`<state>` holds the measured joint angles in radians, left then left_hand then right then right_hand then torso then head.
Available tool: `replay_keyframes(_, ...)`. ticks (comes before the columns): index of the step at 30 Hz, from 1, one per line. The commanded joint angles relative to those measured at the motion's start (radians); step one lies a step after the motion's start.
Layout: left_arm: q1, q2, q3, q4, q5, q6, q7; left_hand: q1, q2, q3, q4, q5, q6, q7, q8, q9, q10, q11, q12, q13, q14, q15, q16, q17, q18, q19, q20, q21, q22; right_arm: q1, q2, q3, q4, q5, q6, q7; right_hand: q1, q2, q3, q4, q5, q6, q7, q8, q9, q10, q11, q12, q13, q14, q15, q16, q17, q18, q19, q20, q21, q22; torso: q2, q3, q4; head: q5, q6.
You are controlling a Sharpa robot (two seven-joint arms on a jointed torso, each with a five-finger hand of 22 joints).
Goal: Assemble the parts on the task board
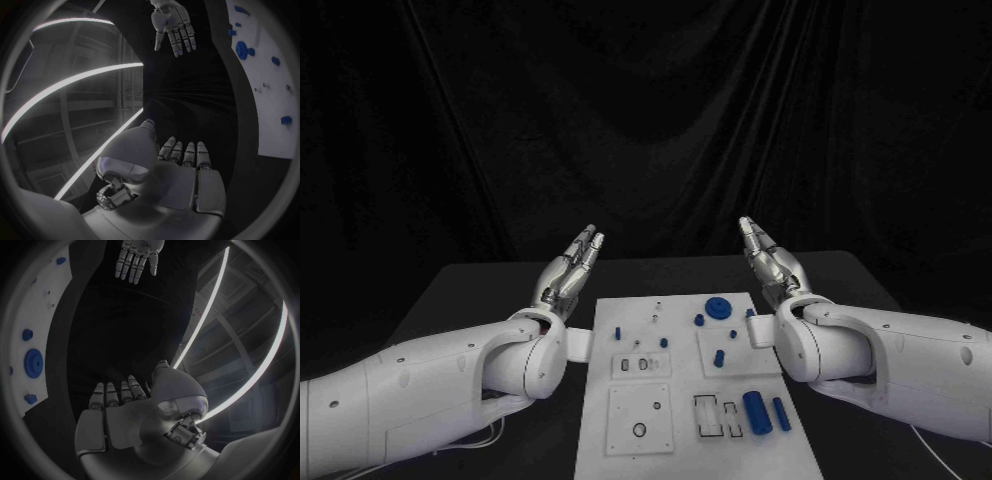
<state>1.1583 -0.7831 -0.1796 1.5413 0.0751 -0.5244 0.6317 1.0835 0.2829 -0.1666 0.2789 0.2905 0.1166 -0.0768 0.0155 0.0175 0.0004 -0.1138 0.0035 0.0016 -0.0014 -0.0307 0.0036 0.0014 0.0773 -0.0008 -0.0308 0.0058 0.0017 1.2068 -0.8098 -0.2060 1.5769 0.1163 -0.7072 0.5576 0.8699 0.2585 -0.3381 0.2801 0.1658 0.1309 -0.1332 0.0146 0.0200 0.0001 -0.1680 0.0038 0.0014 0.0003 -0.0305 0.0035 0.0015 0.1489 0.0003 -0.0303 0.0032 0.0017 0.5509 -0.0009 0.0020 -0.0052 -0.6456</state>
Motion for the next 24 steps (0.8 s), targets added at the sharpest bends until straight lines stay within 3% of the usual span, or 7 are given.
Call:
replay_keyframes(1,0.016,0.001,-0.015,-0.003,0.068,0.169,0.182,0.066,0.008,0.003,0.014,0.042,0.017,0.002,0.004,0.003,0.000,-0.006,-0.003,-0.002,0.001,-0.066,-0.004,-0.001,0.012,0.001,-0.047,-0.006,-0.002,0.002,-0.001,0.000,0.003,0.035,0.033,0.024,0.060,-0.007,-0.017,0.009,0.009,0.010,0.002,0.007,0.001,0.013,0.073,0.003,0.005,0.000,-0.094,-0.004,-0.001,0.001,0.000,-0.014,-0.003,-0.002,0.000,-0.0001,0.0001,0.000,0.000)
replay_keyframes(7,0.027,0.001,-0.032,-0.005,0.080,0.205,0.209,0.089,0.006,-0.001,0.014,0.052,0.020,0.007,0.005,0.003,0.000,0.002,-0.003,-0.002,0.001,-0.039,-0.004,-0.001,0.008,0.001,-0.023,-0.006,-0.002,0.002,-0.001,0.000,0.003,0.035,0.033,0.024,0.102,-0.026,-0.012,0.007,0.015,0.018,0.021,0.008,0.003,0.027,0.187,0.018,0.010,0.000,0.030,-0.004,-0.001,-0.022,0.000,0.087,-0.003,-0.002,0.000,-0.0001,0.0001,0.000,0.000)
replay_keyframes(9,0.021,-0.010,-0.032,-0.033,0.001,0.298,0.214,0.112,0.000,-0.005,0.013,0.068,0.014,0.000,0.004,0.002,0.000,-0.003,-0.003,-0.002,0.001,-0.027,-0.004,-0.001,0.008,0.001,-0.009,-0.006,-0.002,0.002,-0.027,0.000,-0.020,-0.092,0.107,-0.001,0.121,-0.032,-0.008,0.006,0.021,0.025,0.029,0.010,0.004,0.030,0.195,0.024,0.012,0.000,0.036,-0.004,-0.001,-0.017,0.000,0.098,-0.003,-0.002,0.000,-0.0002,-0.0013,-0.003,-0.030)
replay_keyframes(15,0.022,-0.023,-0.032,-0.044,-0.042,0.321,0.211,0.212,-0.042,-0.019,0.008,0.202,0.008,-0.010,0.003,0.002,0.000,-0.015,-0.003,-0.002,0.001,-0.024,-0.004,-0.001,0.015,0.001,-0.001,-0.006,-0.002,0.012,-0.038,0.000,-0.040,-0.234,0.109,-0.002,0.181,-0.053,0.005,0.006,0.033,0.040,0.035,0.011,0.005,0.033,0.196,0.033,0.013,0.000,0.044,-0.004,-0.001,0.003,0.000,0.128,-0.003,-0.002,0.004,-0.0012,-0.0006,0.005,-0.027)
replay_keyframes(18,0.027,-0.039,-0.032,-0.046,-0.070,0.326,0.203,0.246,-0.049,-0.019,0.011,0.227,0.008,-0.008,0.003,0.002,0.000,-0.012,-0.003,-0.002,0.001,-0.019,-0.004,-0.001,0.014,0.001,0.003,-0.006,-0.002,0.034,-0.042,0.000,-0.058,-0.322,0.127,-0.010,0.241,-0.072,0.019,0.005,0.035,0.051,0.046,0.012,0.006,0.036,0.195,0.041,0.014,0.000,0.114,-0.003,-0.001,0.001,0.013,0.192,0.006,0.005,0.004,-0.0015,-0.0005,0.010,-0.031)
replay_keyframes(19,0.029,-0.044,-0.032,-0.045,-0.078,0.327,0.200,0.269,-0.054,-0.017,0.009,0.242,0.011,-0.002,0.004,0.002,0.000,-0.005,-0.003,-0.002,0.001,-0.012,-0.004,-0.001,0.013,0.001,0.009,-0.006,-0.002,0.041,-0.043,0.000,-0.063,-0.348,0.129,-0.014,0.298,-0.084,0.032,-0.008,0.063,0.054,0.057,0.012,0.006,0.050,0.218,0.055,0.018,0.035,0.180,0.011,0.010,-0.010,0.054,0.249,0.030,0.020,0.004,-0.0015,-0.0005,0.010,-0.031)
replay_keyframes(24,0.039,-0.071,-0.032,-0.041,-0.138,0.327,0.186,0.319,-0.060,-0.009,-0.001,0.284,0.026,0.020,0.006,0.004,0.000,0.019,-0.003,-0.002,0.001,0.006,-0.004,-0.001,0.015,0.001,0.030,-0.006,-0.002,0.086,-0.034,0.000,-0.101,-0.547,0.164,-0.065,0.416,-0.113,0.048,0.005,0.136,0.127,0.106,0.020,0.013,0.188,0.302,0.176,0.041,0.402,0.240,0.116,0.080,0.009,0.390,0.319,0.183,0.094,0.004,-0.0014,-0.0002,0.014,-0.044)
